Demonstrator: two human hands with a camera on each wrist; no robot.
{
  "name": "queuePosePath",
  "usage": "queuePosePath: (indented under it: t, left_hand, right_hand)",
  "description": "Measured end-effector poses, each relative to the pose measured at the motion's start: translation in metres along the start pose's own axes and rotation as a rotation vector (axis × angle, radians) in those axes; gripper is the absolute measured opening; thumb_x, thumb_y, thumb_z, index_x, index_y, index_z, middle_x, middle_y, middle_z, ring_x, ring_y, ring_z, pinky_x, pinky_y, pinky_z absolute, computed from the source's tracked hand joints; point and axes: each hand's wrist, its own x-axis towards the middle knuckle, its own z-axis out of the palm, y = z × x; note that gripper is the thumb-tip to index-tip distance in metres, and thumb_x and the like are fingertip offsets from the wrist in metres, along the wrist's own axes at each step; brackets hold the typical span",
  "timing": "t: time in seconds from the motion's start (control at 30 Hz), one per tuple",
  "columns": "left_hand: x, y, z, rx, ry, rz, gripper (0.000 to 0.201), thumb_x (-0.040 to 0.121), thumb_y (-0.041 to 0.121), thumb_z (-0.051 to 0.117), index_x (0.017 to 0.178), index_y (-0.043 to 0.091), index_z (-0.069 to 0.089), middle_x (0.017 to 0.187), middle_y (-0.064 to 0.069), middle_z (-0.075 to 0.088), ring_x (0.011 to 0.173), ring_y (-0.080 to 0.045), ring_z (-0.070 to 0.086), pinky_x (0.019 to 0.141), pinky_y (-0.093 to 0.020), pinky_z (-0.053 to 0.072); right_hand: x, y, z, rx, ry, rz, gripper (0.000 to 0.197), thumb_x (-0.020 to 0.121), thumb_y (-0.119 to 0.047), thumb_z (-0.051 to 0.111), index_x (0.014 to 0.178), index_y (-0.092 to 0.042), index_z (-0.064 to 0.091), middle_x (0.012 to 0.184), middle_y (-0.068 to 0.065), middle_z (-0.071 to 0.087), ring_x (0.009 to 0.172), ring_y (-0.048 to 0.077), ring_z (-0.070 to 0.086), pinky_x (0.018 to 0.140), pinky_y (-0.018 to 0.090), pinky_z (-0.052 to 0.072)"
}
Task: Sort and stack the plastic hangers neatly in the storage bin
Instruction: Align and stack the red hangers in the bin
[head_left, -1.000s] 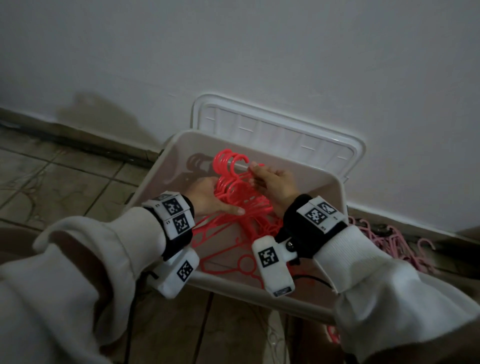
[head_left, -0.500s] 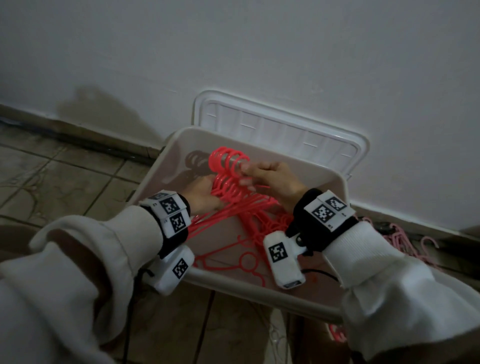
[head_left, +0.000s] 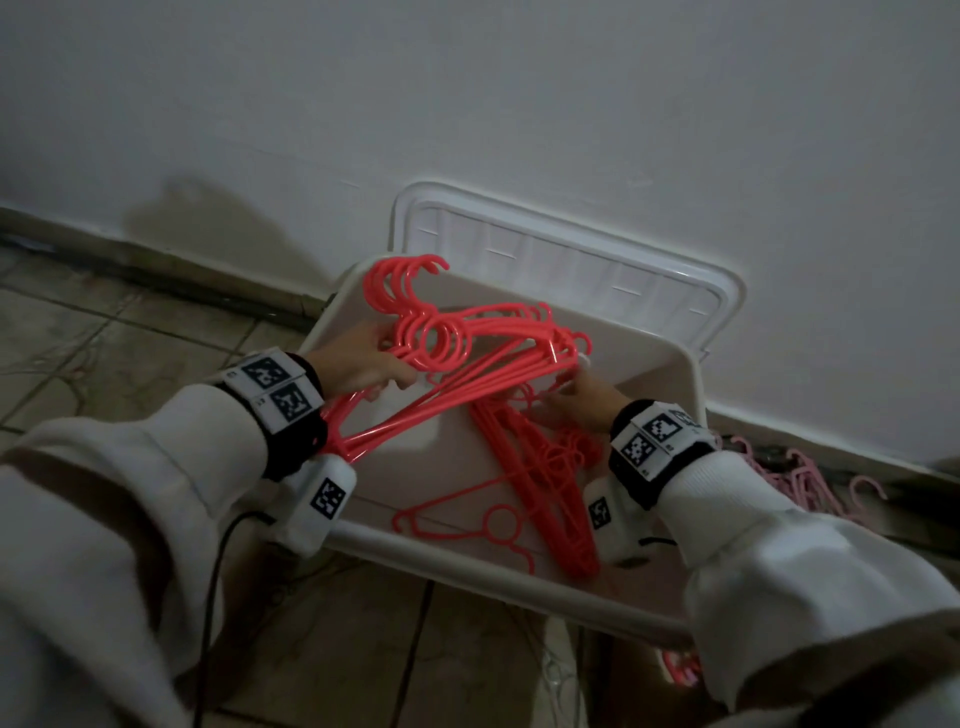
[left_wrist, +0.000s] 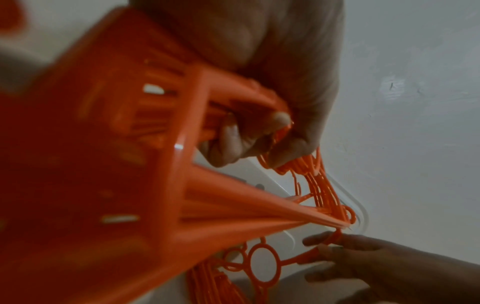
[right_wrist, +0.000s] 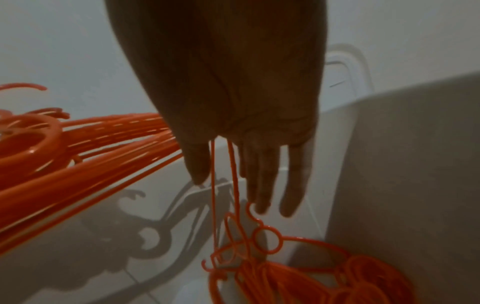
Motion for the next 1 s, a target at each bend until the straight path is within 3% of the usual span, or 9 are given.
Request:
queuePosePath:
  t: [0.13,0.23,0.33,0.43,0.53,0.73,0.83,0.93,1.0]
  left_hand:
    - [0.001,-0.001,-0.002,0.001,0.018,-0.003,0.025,0.076,-0.012,0.057,0.078,0.013,0.052,0.059,-0.005,0.044,0.048,-0.016,0.039,0.037,-0.015,0.036]
    - [0.003,-0.005,-0.005,-0.006,0.066,-0.016,0.023,0.076,-0.011,0.06,0.091,0.005,0.053,0.065,-0.009,0.044,0.054,-0.02,0.04,0.036,-0.015,0.036]
    - [0.005,-0.007,-0.006,-0.004,0.118,0.013,0.029,0.071,-0.015,0.061,0.095,0.0,0.054,0.066,-0.01,0.046,0.053,-0.02,0.043,0.041,-0.014,0.04]
    - [0.006,-0.009,-0.007,0.017,0.159,0.062,0.032,0.065,-0.013,0.067,0.094,-0.008,0.056,0.08,-0.019,0.057,0.071,-0.027,0.055,0.073,-0.036,0.051]
    - [0.003,-0.005,-0.005,0.053,0.166,0.119,0.035,0.061,-0.011,0.071,0.093,-0.007,0.057,0.088,-0.026,0.062,0.082,-0.039,0.061,0.08,-0.043,0.051]
    - [-0.001,-0.005,-0.006,0.056,0.167,0.128,0.048,0.05,0.01,0.069,0.093,-0.006,0.057,0.094,-0.031,0.061,0.079,-0.031,0.06,0.083,-0.053,0.05]
    - [-0.007,0.0,-0.005,0.097,0.187,0.159,0.049,0.055,-0.005,0.074,0.1,-0.008,0.055,0.097,-0.029,0.06,0.087,-0.039,0.06,0.079,-0.037,0.051]
    - [-0.006,0.0,-0.005,0.116,0.182,0.188,0.05,0.061,-0.013,0.073,0.107,-0.004,0.055,0.101,-0.024,0.062,0.085,-0.028,0.061,0.068,-0.009,0.045]
    - [-0.006,0.0,-0.006,0.156,0.198,0.189,0.048,0.062,-0.008,0.075,0.107,-0.003,0.057,0.102,-0.022,0.063,0.088,-0.03,0.062,0.066,-0.008,0.043]
  right_hand:
    - [0.009,0.003,0.001,0.203,0.064,-0.001,0.018,0.093,-0.003,0.043,0.079,-0.007,0.053,0.089,0.024,0.059,0.075,0.026,0.058,0.069,0.039,0.049]
    - [0.015,0.008,-0.002,0.112,0.108,0.012,0.026,0.096,-0.016,0.042,0.077,-0.009,0.058,0.099,0.027,0.066,0.089,0.038,0.064,0.084,0.044,0.052]
    - [0.017,0.01,-0.005,0.165,0.152,-0.046,0.033,0.098,-0.016,0.039,0.066,-0.018,0.05,0.089,0.025,0.066,0.07,0.027,0.066,0.063,0.027,0.052]
    - [0.014,0.01,-0.011,0.269,0.174,-0.072,0.035,0.099,-0.014,0.036,0.067,-0.018,0.049,0.078,0.015,0.061,0.042,-0.001,0.058,0.043,0.011,0.045]
    - [0.012,0.009,-0.014,0.268,0.187,-0.087,0.036,0.1,-0.015,0.034,0.067,-0.016,0.05,0.072,0.009,0.061,0.05,0.007,0.06,0.045,0.013,0.044]
    - [0.009,0.005,-0.017,0.236,0.226,-0.115,0.038,0.099,-0.014,0.035,0.064,-0.017,0.048,0.061,0.003,0.058,0.043,0.007,0.056,0.045,0.012,0.044]
    - [0.007,0.004,-0.018,0.192,0.25,-0.153,0.037,0.099,-0.014,0.036,0.065,-0.016,0.049,0.069,0.009,0.062,0.054,0.016,0.059,0.052,0.013,0.047]
    - [0.006,0.004,-0.018,0.176,0.27,-0.17,0.036,0.1,-0.014,0.034,0.068,-0.013,0.051,0.077,0.019,0.065,0.067,0.029,0.063,0.066,0.029,0.053]
    - [0.005,0.004,-0.018,0.197,0.271,-0.173,0.036,0.1,-0.015,0.034,0.068,-0.013,0.05,0.078,0.019,0.065,0.071,0.029,0.063,0.066,0.029,0.052]
